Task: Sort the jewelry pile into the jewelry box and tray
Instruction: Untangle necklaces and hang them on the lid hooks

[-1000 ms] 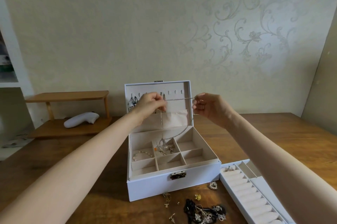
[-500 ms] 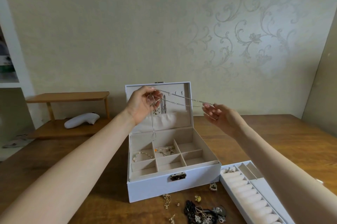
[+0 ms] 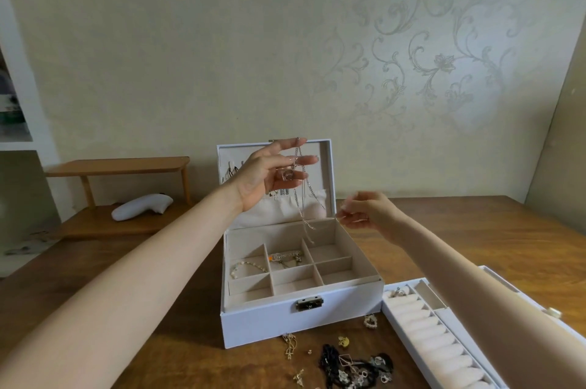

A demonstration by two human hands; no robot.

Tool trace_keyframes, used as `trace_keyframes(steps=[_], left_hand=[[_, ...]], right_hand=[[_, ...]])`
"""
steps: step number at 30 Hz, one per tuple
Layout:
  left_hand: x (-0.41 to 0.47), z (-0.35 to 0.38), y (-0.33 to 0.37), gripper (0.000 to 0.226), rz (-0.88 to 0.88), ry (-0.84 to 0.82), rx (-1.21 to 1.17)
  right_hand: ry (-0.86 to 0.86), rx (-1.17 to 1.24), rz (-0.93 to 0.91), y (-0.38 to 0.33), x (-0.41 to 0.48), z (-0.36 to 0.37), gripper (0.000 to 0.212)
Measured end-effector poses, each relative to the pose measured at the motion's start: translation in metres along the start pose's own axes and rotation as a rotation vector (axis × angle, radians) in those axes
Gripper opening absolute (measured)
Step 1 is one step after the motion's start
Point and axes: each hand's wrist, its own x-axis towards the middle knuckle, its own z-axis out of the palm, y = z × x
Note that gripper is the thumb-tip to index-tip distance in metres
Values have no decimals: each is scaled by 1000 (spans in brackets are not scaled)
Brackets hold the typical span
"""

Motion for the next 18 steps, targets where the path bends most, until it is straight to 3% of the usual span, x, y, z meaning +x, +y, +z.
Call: trace_keyframes(steps=[5, 10, 14, 18], left_hand=[[0, 4, -4, 46, -20, -36, 47], [1, 6, -8, 55, -3, 1, 205], [0, 10, -10, 61, -10, -2, 324], [-2, 15, -12, 48, -17, -9, 421]], right_hand=[[-48, -261, -133, -20, -8, 19, 15], [117, -30, -354, -53, -20, 42, 13], [133, -190, -364, -69, -19, 60, 15], [182, -185, -362, -70, -16, 63, 14]])
